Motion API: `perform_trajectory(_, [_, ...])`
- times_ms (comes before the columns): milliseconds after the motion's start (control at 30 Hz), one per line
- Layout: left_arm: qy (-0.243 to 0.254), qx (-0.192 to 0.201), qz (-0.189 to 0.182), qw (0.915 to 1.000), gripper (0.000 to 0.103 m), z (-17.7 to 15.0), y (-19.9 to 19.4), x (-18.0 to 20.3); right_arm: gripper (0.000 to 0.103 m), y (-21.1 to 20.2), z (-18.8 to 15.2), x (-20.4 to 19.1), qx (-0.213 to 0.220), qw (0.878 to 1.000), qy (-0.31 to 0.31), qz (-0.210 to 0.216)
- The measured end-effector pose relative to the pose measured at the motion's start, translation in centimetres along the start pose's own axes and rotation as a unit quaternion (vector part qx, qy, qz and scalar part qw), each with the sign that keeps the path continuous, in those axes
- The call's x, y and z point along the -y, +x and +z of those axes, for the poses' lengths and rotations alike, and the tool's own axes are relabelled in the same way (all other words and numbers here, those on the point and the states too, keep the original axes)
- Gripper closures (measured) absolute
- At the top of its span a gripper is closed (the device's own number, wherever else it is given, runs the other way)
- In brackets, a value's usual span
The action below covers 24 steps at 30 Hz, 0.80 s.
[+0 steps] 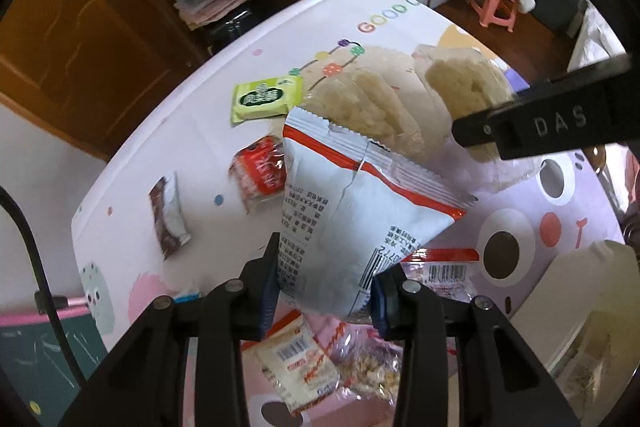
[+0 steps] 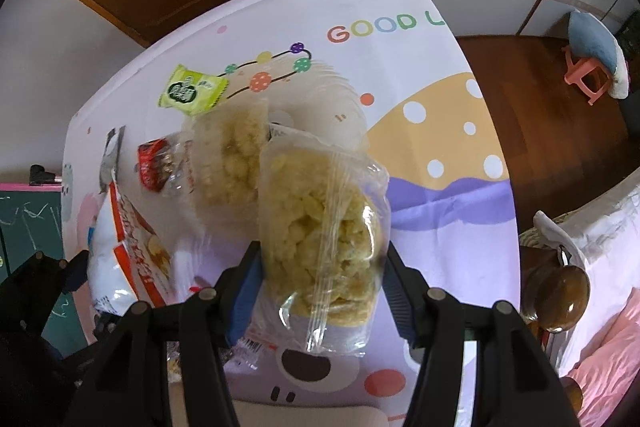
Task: Organize snacks
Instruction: 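Carry both bags over the white tray and open both tools to drop them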
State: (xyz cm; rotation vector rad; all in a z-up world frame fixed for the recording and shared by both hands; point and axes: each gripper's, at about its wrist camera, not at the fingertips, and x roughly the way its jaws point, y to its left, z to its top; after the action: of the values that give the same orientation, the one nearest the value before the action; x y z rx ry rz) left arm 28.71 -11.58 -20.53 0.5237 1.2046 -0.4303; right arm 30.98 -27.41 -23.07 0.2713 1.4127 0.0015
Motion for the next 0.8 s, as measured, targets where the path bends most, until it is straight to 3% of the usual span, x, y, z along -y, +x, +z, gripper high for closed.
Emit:
perform_trajectory(167, [-0.045,0.011,-0.019,0.9987,0.068,-0.7,-3.0,-1.3,0.046,-2.7,-1.0,-0.7,0.016,1.000,-0.007,0.017])
perform_trajectory(500, [-0.120,0.036,-0.035,0.9915,0.068,-3.6,-11.5,-3.3,0.046,-11.8,-4.4,-3.3,0.077,0.995,-0.043,0.053])
perform_trajectory(800, [-0.158,0.059,-0.043,0.9848,0.067,-8.9,-19.6,-2.9,0.046,-18.5,-11.1,-5.9,0.112,0.986,-0.104,0.072])
